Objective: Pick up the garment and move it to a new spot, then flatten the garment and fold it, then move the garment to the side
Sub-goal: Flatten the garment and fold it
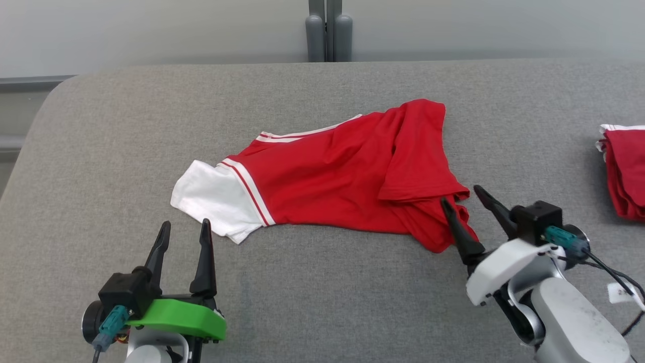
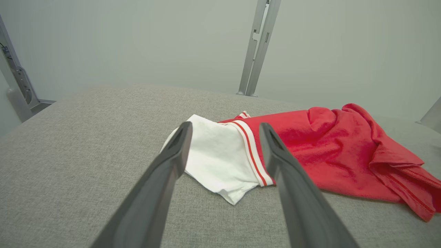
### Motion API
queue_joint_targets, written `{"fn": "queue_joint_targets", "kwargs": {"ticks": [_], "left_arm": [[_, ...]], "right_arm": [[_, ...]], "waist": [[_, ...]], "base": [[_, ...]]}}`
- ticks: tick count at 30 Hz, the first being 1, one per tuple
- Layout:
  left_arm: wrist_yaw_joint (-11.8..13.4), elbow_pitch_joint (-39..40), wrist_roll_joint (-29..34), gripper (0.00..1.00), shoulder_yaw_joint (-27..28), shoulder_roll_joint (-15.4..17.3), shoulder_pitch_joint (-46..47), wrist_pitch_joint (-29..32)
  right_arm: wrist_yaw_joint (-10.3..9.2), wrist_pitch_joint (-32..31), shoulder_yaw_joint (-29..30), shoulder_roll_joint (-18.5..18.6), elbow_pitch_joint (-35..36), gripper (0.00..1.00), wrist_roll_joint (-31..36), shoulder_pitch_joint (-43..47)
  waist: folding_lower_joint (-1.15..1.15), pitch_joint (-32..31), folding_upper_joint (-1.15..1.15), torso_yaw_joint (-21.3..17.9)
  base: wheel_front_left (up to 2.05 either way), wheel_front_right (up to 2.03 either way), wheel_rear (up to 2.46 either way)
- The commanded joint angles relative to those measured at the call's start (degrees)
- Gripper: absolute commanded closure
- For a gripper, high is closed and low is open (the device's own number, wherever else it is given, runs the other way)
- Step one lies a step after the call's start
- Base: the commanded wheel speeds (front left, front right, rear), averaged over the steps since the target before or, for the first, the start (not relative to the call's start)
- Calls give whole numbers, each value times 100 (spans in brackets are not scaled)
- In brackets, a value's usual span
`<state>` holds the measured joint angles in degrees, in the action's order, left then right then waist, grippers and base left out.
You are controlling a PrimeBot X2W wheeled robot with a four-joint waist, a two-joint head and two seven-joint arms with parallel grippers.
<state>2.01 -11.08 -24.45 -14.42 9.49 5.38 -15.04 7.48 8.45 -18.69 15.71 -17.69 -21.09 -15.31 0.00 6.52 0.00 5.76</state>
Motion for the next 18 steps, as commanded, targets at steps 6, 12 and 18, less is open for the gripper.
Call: {"fn": "queue_joint_targets", "kwargs": {"ticks": [6, 12, 18], "left_arm": [[-161, -150, 138, 0, 44, -157, 145, -17], [-293, -228, 218, 0, 86, -285, 231, -17], [-361, -305, 275, 0, 194, -391, 183, -17]], "right_arm": [[2, -814, -577, 63, -665, 0, 104, -713], [2, -1327, -746, 75, -1178, 0, 396, -1120], [2, -1109, -529, -22, -1292, 100, 533, -1177]], "waist": [[0, 118, 0, 222], [0, 177, 0, 395], [0, 181, 0, 467]], "base": [[0, 0, 0], [0, 0, 0], [0, 0, 0]]}}
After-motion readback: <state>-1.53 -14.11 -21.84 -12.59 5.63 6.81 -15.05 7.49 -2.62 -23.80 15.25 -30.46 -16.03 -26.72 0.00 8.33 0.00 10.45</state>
